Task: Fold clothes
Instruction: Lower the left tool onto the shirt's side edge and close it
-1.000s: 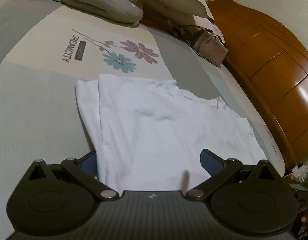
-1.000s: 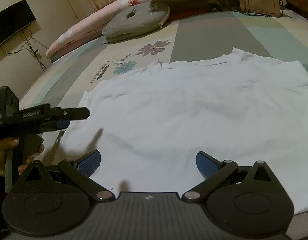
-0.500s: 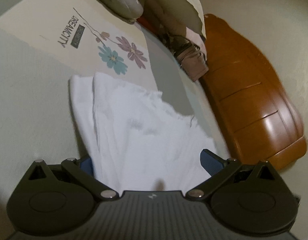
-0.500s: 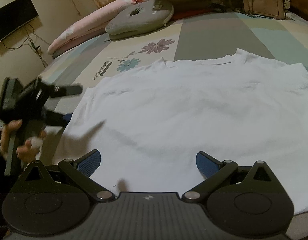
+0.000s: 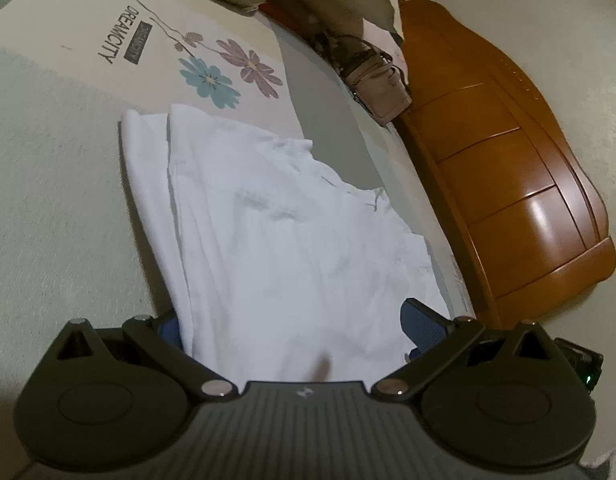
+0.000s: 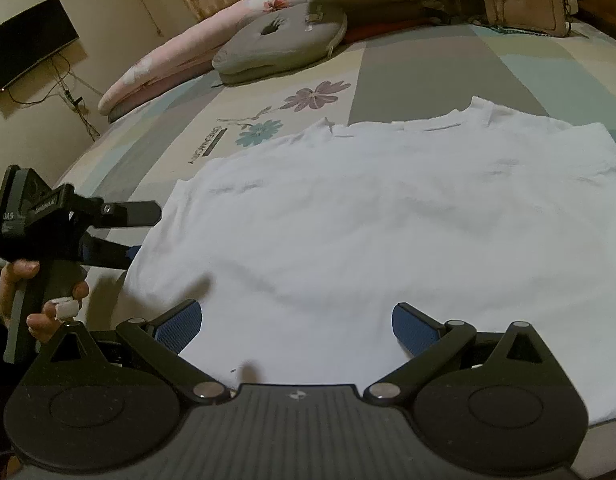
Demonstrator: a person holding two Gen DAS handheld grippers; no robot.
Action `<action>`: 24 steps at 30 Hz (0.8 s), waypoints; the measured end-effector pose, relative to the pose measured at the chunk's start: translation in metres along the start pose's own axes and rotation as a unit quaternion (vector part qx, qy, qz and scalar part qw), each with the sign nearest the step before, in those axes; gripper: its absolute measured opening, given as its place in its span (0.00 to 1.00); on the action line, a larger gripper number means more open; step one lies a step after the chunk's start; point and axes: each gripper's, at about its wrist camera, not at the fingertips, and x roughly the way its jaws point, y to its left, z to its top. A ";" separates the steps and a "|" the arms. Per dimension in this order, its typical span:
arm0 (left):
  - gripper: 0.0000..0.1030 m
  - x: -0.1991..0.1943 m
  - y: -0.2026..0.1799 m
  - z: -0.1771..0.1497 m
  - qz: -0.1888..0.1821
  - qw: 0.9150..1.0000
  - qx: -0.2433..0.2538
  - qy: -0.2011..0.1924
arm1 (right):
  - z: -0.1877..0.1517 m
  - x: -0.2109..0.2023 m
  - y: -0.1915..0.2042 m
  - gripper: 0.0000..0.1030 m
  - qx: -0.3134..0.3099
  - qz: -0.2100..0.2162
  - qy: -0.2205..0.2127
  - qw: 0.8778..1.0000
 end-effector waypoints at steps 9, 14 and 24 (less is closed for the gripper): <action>0.99 0.011 0.004 0.013 -0.016 1.000 -0.009 0.001 | 0.000 -0.001 0.002 1.00 -0.002 -0.009 0.000 1.000; 0.99 0.004 -0.002 -0.002 -0.033 0.999 -0.004 0.034 | 0.001 -0.004 0.004 1.00 -0.009 -0.009 -0.003 1.000; 0.96 0.013 0.006 0.017 -0.037 0.999 -0.004 0.029 | -0.003 0.001 0.000 1.00 0.001 -0.004 0.003 1.000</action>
